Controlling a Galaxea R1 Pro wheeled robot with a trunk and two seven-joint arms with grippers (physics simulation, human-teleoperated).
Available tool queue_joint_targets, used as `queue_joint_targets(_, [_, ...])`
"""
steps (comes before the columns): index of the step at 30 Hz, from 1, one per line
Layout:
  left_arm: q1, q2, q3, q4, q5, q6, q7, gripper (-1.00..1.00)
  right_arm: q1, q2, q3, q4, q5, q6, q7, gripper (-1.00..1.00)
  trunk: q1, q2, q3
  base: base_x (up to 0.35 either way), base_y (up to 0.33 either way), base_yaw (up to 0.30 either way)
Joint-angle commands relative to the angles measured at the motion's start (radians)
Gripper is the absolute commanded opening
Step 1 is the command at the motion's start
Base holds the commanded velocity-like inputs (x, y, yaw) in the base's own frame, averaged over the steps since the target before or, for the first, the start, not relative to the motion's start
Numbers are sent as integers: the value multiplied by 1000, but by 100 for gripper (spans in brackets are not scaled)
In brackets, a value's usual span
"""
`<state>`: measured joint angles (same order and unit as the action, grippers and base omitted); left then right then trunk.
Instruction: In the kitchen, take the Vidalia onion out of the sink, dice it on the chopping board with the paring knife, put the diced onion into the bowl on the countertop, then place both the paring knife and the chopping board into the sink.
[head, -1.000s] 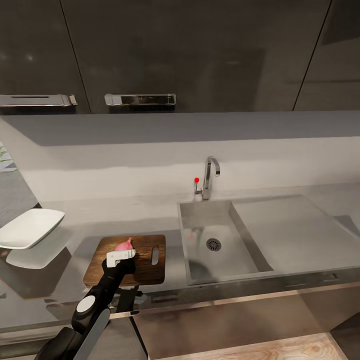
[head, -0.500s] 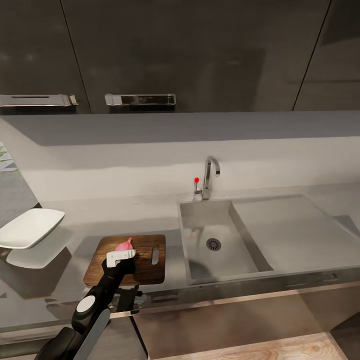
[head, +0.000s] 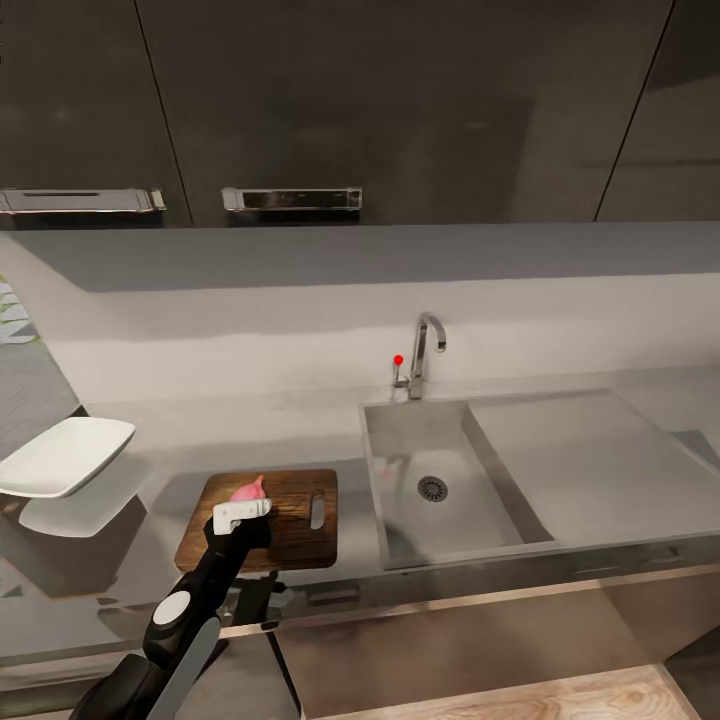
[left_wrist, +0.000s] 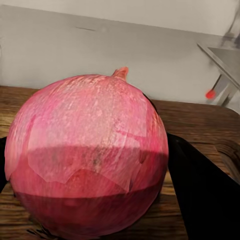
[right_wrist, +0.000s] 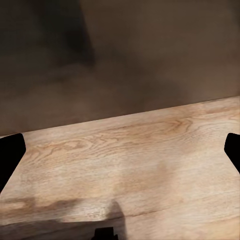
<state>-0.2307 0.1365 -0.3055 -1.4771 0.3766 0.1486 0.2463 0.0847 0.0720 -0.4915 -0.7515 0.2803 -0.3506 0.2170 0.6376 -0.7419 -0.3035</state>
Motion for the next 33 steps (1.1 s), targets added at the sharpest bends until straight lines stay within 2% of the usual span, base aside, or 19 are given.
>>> queue_joint_targets(1, [-1,1,-3,-2,7,3,10,-100,0,2,-7,-2,7,-2,9,100,0,-1,-1,0,2,0])
queue_joint_targets(33, [-1,1,-3,0,7,3,10,-100,0,2,-7,-3,7,-1,10,100,0,-1,-9,0,0,0])
